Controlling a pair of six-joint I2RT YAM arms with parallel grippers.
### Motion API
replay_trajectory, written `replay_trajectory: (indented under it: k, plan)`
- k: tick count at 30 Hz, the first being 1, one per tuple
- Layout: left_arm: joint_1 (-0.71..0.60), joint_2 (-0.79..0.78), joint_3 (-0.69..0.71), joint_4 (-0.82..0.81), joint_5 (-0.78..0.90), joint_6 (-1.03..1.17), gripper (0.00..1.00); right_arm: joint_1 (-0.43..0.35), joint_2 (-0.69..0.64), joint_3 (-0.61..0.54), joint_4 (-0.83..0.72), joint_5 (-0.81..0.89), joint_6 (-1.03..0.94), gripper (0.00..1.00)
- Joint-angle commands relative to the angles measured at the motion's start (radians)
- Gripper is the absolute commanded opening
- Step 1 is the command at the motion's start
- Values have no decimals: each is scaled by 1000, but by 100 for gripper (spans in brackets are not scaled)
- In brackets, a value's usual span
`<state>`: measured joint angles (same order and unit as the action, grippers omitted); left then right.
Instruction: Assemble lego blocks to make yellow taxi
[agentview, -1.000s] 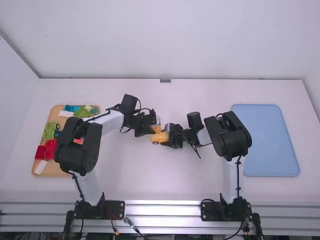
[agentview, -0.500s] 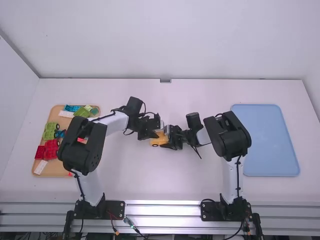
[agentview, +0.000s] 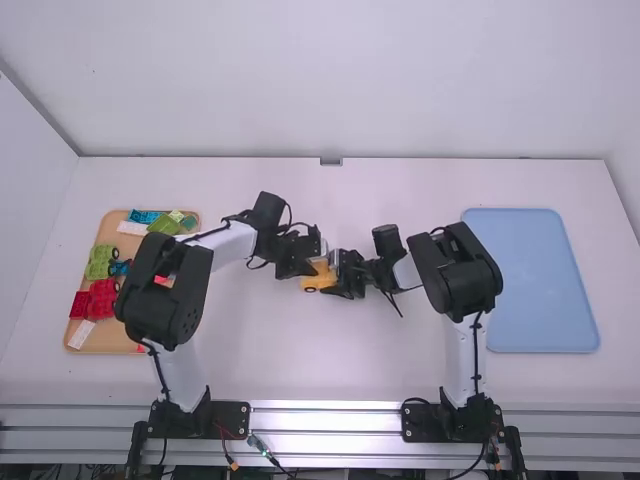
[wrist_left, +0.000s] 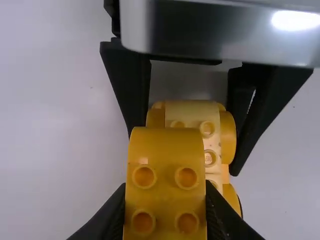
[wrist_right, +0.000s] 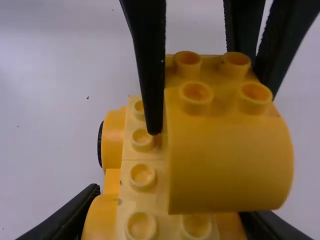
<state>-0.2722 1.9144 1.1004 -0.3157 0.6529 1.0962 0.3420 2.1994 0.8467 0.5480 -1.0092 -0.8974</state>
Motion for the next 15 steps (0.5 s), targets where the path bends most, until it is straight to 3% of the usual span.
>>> replay_trajectory:
  k: [1, 8, 15]
  plan:
    - [5, -34, 15, -23, 48, -7, 2, -1, 23, 5, -11, 41, 18, 59]
    - [-3, -34, 21, -45, 136, -6, 2, -1, 23, 5, -11, 40, 18, 58]
    - [-3, -29, -34, 19, 116, -15, 2, 1, 23, 5, -11, 38, 18, 58]
